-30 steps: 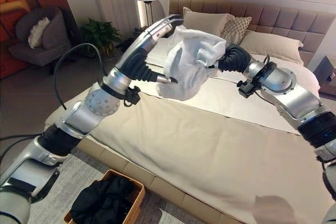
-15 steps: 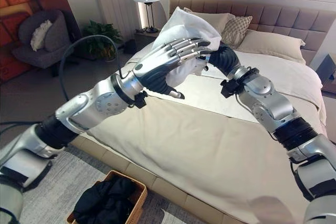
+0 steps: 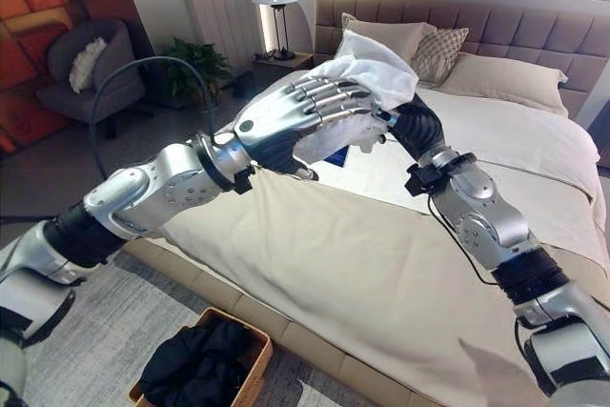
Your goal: Pick up clothes into the bucket
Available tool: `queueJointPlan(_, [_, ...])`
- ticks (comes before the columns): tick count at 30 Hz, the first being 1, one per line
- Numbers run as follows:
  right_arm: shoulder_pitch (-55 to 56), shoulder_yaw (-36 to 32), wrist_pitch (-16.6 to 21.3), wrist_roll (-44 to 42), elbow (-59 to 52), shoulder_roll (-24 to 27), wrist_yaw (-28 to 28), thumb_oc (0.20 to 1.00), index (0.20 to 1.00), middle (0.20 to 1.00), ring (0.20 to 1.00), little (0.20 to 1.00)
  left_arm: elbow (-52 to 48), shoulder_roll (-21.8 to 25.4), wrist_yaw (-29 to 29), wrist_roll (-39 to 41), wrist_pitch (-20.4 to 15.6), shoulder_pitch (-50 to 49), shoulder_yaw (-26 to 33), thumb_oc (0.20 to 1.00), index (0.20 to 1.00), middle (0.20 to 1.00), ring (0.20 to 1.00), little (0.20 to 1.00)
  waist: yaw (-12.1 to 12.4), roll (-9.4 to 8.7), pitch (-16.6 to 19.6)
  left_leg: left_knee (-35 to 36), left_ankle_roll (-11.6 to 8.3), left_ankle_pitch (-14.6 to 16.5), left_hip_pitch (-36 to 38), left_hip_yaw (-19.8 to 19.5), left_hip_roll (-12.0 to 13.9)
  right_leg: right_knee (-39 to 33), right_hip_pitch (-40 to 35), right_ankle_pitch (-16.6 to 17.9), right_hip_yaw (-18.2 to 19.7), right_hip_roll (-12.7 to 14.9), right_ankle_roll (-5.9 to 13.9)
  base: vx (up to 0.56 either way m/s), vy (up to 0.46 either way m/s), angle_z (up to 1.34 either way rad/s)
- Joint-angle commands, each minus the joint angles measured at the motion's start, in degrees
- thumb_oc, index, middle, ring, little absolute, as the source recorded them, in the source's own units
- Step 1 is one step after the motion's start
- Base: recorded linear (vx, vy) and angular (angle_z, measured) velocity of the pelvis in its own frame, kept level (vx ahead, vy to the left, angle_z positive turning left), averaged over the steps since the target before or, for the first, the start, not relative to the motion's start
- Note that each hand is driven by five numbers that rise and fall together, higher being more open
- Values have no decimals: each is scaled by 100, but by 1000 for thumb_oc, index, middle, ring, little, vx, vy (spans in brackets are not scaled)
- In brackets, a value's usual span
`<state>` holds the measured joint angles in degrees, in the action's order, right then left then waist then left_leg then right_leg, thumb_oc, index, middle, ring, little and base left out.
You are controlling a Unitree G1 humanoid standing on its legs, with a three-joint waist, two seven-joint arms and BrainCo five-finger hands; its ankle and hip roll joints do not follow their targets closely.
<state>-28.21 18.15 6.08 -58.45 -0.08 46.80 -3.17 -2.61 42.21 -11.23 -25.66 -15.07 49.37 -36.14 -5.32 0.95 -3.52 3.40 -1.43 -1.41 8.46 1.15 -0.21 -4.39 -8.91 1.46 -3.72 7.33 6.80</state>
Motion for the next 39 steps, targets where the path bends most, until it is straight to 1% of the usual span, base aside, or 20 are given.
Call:
queueJointPlan(1, [33, -620, 499, -378, -335, -118, 156, 200, 200, 200, 200, 200, 351, -97, -533, 242, 248, -148, 767, 1000, 1000, 1000, 1000, 1000, 169, -283, 198, -593, -52, 523, -347, -73, -71, 630, 414, -232, -237, 175, 120, 0, 0, 0])
queueJointPlan(2, [54, -619, 493, -373, -351, -117, 163, 200, 200, 200, 200, 200, 335, -99, -527, 242, 253, -174, 777, 1000, 1000, 1000, 1000, 1000, 169, -272, 217, -582, -55, 572, -313, -78, -64, 625, 384, -278, -238, 167, 125, 0, 0, 0])
queueJointPlan(3, [283, -758, 535, -430, -444, -350, 241, 200, 200, 200, 200, 200, 205, -317, -637, 378, 295, -474, 1091, 1000, 1000, 1000, 1000, 1000, 169, -287, 207, -576, -43, 517, -355, -91, -71, 631, 421, -237, -248, 173, 110, 0, 0, 0])
queueJointPlan(5, [524, -826, 599, -482, -601, -761, 323, 200, 200, 200, 200, 200, 48, -712, -751, 671, 332, -780, 1367, 1000, 1000, 1000, 1000, 1000, 167, -299, 204, -572, -26, 521, -356, -99, -73, 644, 433, -246, -244, 172, 96, 0, 0, 0])
queueJointPlan(10, [605, -750, 659, -466, -695, -1323, 388, 200, 200, 200, 200, 200, 115, -1267, -781, 1064, 400, -958, 1389, 1000, 1000, 1000, 1000, 1000, 140, -302, 216, -571, 1, 538, -343, -98, -74, 641, 415, -271, -221, 167, 69, 0, 0, 0])
queueJointPlan(13, [570, -689, 677, -321, -711, -1435, 440, 200, 200, 200, 200, 200, 193, -1479, -757, 1305, 400, -939, 1299, 1000, 1000, 1000, 1000, 1000, 115, -296, 223, -571, 9, 550, -333, -97, -71, 648, 415, -283, -203, 166, 60, 0, 0, 0])
queueJointPlan(14, [566, -695, 670, -171, -720, -1416, 469, 200, 200, 200, 200, 200, 225, -1552, -729, 1415, 396, -929, 1259, 1000, 1000, 1000, 1000, 1000, 101, -288, 222, -566, 12, 551, -326, -97, -69, 652, 415, -287, -200, 167, 59, 0, 0, 0])
queueJointPlan(15, [542, -746, 676, 264, -760, -1345, 550, 200, 200, 200, 200, 200, 249, -1668, -686, 1651, 367, -938, 1230, 1000, 1000, 1000, 1000, 1000, 83, -282, 221, -565, 17, 551, -324, -97, -72, 654, 416, -288, -196, 166, 62, 0, 0, 0])
queueJointPlan(17, [471, -792, 711, 773, -712, -1336, 720, 200, 200, 200, 200, 200, 316, -1792, -649, 1931, 327, -877, 1159, 1000, 1000, 1000, 1000, 1000, 68, -270, 213, -565, 21, 555, -319, -99, -72, 662, 420, -292, -192, 165, 64, 0, 0, 0])
queueJointPlan(18, [427, -789, 745, 948, -630, -1361, 803, 200, 200, 200, 200, 200, 343, -1857, -656, 2110, 300, -851, 1117, 1000, 1000, 1000, 1000, 1000, 61, -267, 206, -563, 24, 555, -318, -102, -74, 658, 419, -288, -191, 168, 64, 0, 0, 0])
queueJointPlan(19, [424, -788, 746, 951, -629, -1362, 806, 200, 200, 200, 200, 200, 347, -1856, -656, 2112, 298, -847, 1117, 1000, 1000, 1000, 1000, 1000, 60, -268, 203, -563, 24, 555, -317, -103, -74, 658, 418, -288, -191, 168, 64, 0, 0, 0])
queueJointPlan(20, [215, -816, 838, 1900, -548, -1436, 1110, 200, 200, 200, 200, 200, 373, -2090, -519, 3056, 157, -866, 979, 1000, 1000, 1000, 1000, 1000, 52, -253, 173, -578, 41, 562, -315, -108, -79, 669, 425, -294, -176, 174, 69, 0, 0, 0])
queueJointPlan(21, [213, -815, 837, 1905, -550, -1439, 1114, 200, 200, 200, 200, 200, 376, -2087, -517, 3060, 154, -863, 980, 1000, 1000, 1000, 1000, 1000, 52, -255, 171, -579, 41, 563, -314, -107, -79, 670, 425, -294, -174, 173, 69, 0, 0, 0])
queueJointPlan(23, [61, -838, 857, 2660, -466, -1440, 1320, 200, 200, 200, 200, 200, 363, -2185, -314, 3687, 75, -901, 901, 1000, 1000, 1000, 1000, 1000, 59, -244, 155, -586, 51, 567, -317, -111, -81, 678, 424, -305, -175, 172, 73, 0, 0, 0])
queueJointPlan(26, [-68, -768, 826, 3219, -417, -1377, 1419, 200, 200, 200, 200, 200, 263, -2216, -17, 4284, 70, -972, 727, 1000, 1000, 1000, 1000, 1000, 81, -254, 125, -612, 43, 572, -323, -118, -78, 688, 423, -316, -185, 174, 74, 0, 0, 0])
queueJointPlan(33, [-137, -808, 827, 3572, -446, -1276, 1471, 200, 200, 200, 200, 200, 162, -2092, 202, 4547, 111, -926, 563, 1000, 1000, 1000, 1000, 1000, 98, -259, 86, -623, 39, 577, -330, -148, -91, 710, 425, -329, -199, 178, 87, 0, 0, 0])
queueJointPlan(39, [-141, -843, 859, 3413, -564, -1279, 1344, 200, 200, 200, 200, 200, 223, -1922, 293, 4465, 133, -971, 566, 1000, 1000, 1000, 1000, 1000, 119, -270, 76, -643, 48, 603, -320, -137, -101, 716, 425, -328, -158, 183, 104, 0, 0, 0])
